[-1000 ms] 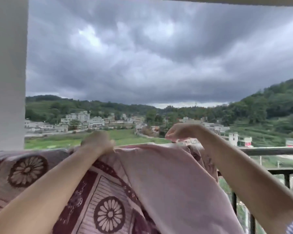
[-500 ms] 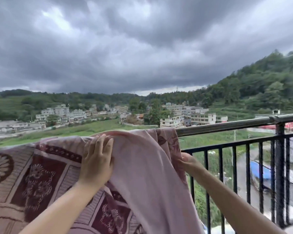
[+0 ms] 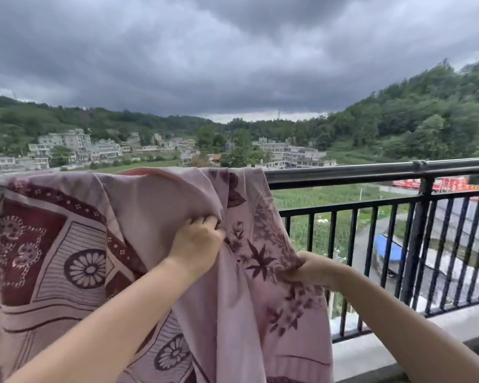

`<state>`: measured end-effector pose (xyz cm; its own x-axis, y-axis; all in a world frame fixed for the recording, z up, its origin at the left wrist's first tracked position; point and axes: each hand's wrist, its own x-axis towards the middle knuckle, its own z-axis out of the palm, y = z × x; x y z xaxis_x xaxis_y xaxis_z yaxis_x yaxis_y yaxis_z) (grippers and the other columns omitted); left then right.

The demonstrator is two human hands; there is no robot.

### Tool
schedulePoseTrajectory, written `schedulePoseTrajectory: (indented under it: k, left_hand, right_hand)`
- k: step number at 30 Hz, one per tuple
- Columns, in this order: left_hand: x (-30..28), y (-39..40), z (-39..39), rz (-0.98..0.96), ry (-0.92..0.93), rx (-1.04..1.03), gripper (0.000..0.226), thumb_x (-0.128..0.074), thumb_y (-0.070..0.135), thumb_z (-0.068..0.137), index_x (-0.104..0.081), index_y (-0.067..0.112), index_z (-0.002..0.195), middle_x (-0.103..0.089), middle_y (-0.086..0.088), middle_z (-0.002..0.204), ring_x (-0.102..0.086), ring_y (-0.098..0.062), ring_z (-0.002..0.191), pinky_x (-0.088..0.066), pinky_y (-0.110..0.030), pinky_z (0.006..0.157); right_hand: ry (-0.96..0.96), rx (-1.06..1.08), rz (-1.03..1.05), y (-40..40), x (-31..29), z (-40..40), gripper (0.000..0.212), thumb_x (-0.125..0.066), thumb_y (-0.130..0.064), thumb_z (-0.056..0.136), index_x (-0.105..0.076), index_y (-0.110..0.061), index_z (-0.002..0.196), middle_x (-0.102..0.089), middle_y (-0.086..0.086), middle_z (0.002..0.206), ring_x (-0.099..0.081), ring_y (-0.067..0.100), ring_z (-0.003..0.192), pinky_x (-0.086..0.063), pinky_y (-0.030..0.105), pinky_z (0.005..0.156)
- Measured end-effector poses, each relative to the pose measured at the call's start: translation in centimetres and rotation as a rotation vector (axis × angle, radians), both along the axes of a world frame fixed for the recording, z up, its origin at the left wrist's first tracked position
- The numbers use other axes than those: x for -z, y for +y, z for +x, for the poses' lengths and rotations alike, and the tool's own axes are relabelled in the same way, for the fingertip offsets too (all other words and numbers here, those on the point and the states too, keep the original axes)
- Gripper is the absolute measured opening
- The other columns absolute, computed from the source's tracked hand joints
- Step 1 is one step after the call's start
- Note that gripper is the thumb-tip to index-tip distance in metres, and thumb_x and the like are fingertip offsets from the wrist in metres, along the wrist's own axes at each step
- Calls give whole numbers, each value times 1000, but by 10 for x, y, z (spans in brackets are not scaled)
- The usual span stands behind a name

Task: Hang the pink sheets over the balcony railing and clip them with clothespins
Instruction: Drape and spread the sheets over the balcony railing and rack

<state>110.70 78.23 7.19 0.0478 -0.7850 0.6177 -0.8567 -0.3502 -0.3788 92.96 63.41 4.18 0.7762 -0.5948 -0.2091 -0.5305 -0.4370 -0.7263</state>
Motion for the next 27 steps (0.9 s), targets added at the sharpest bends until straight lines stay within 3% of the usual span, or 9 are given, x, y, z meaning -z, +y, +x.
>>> schedulePoseTrajectory:
  k: [5,8,12,14,16,18,20,23,27]
  left_hand:
    - [-29,-17,-9,-152,187,72,32,-74,-13,44,-64,-1,72,-65,-17,66,-64,-34,51,-50,-32,38]
    - [-73,-57,-20,-423,288,121,34,-53,-14,71,-57,-10,105,-61,-30,103,-62,-44,90,-52,-44,73]
    - [-123,-109,-11,-561,380,-44,54,-43,12,87,-29,1,138,-32,-23,145,-35,-41,127,-23,-45,108]
    - [-138,-131,-5,-505,451,-142,62,-42,18,88,-17,7,143,-21,-17,150,-22,-36,136,-9,-49,113]
    - [-147,-151,-2,-353,632,-245,60,-37,25,90,-13,9,143,-16,-14,152,-19,-32,138,-11,-48,114]
    - [-145,-167,-8,-102,736,-392,56,-38,25,89,-23,7,139,-28,-18,147,-31,-31,133,-25,-43,111]
    - [-137,-179,-24,32,679,-451,51,-46,27,86,-36,8,133,-43,-18,138,-44,-29,125,-37,-37,101]
    - [-117,-195,-56,-85,527,-308,34,-47,25,85,-58,8,112,-62,-15,116,-58,-29,105,-48,-36,88]
    - [-83,-212,-110,-211,404,51,25,-47,23,87,-65,7,96,-68,-12,101,-61,-28,93,-51,-36,80]
  right_hand:
    - [-685,328,-78,-57,-93,-26,30,-36,9,87,-57,3,67,-62,3,41,-57,9,34,-44,16,33]
    - [-870,468,-517,-93,-173,-7,31,-38,8,75,-63,7,92,-67,29,87,-64,38,78,-56,45,70]
    - [-784,622,-1101,-146,-255,14,29,-41,2,81,-53,6,107,-55,29,117,-52,39,110,-42,39,89]
    - [-711,530,-1135,-172,-278,31,35,-34,0,87,-40,8,120,-26,29,143,-31,34,131,-25,39,107]
    - [-391,279,-1106,-197,-276,51,48,-35,-9,91,-21,6,135,5,24,150,-9,32,140,-14,37,113]
    - [-7,20,-1054,-216,-251,59,54,-42,-21,92,-21,-1,138,-11,17,148,-19,29,136,-24,36,110]
    - [148,-190,-959,-224,-217,50,51,-46,-27,91,-33,-6,135,-38,9,132,-38,23,124,-34,34,103]
    - [18,-320,-855,-233,-181,14,38,-47,-24,92,-50,-6,125,-52,8,132,-49,22,118,-38,31,101]
    - [-265,-293,-900,-231,-155,-52,23,-54,-20,88,-64,-8,105,-67,6,110,-60,13,89,-45,14,70]
